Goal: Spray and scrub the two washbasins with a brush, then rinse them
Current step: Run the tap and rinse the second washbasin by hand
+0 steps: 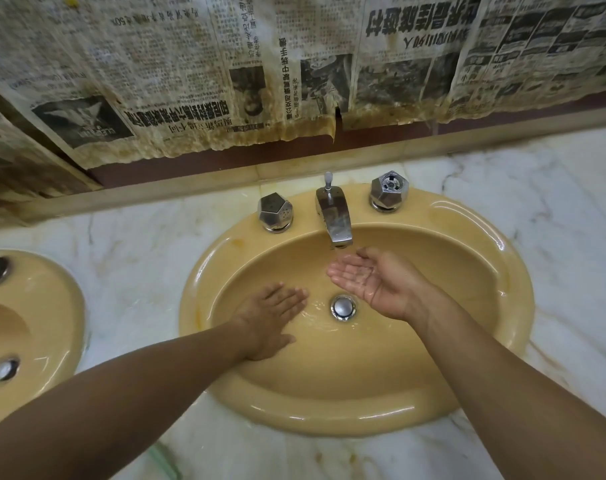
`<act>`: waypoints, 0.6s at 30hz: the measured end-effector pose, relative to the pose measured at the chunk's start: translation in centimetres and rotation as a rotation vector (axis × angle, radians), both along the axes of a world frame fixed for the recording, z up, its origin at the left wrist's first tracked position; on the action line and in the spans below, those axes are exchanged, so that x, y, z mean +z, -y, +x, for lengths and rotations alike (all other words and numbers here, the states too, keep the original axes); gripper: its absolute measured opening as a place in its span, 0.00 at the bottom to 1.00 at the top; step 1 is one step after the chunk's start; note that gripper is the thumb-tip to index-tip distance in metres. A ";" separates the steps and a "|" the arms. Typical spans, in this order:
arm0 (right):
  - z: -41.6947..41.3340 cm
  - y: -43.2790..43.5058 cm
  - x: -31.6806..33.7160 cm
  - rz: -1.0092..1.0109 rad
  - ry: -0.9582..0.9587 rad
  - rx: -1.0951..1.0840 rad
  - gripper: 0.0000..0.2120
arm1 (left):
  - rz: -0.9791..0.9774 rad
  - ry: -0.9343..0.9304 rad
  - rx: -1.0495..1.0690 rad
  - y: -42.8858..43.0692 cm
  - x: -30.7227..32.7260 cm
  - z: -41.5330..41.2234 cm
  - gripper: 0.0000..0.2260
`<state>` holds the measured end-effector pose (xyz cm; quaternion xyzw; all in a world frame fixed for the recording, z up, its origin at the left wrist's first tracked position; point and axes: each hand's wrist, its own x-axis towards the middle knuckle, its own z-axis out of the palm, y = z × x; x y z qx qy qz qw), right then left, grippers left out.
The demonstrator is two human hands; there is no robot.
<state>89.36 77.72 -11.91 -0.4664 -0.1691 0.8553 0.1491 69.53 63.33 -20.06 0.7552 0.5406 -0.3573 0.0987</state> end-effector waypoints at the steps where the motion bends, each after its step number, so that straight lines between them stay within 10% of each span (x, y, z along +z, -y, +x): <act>1: 0.0 0.0 0.0 0.001 -0.004 -0.007 0.17 | 0.028 -0.015 0.009 -0.2 -0.3 0.1 0.34; 18: -1.0 0.1 -1.5 -0.019 0.067 -0.035 0.16 | -0.140 0.228 0.025 -1.8 -0.8 2.2 0.33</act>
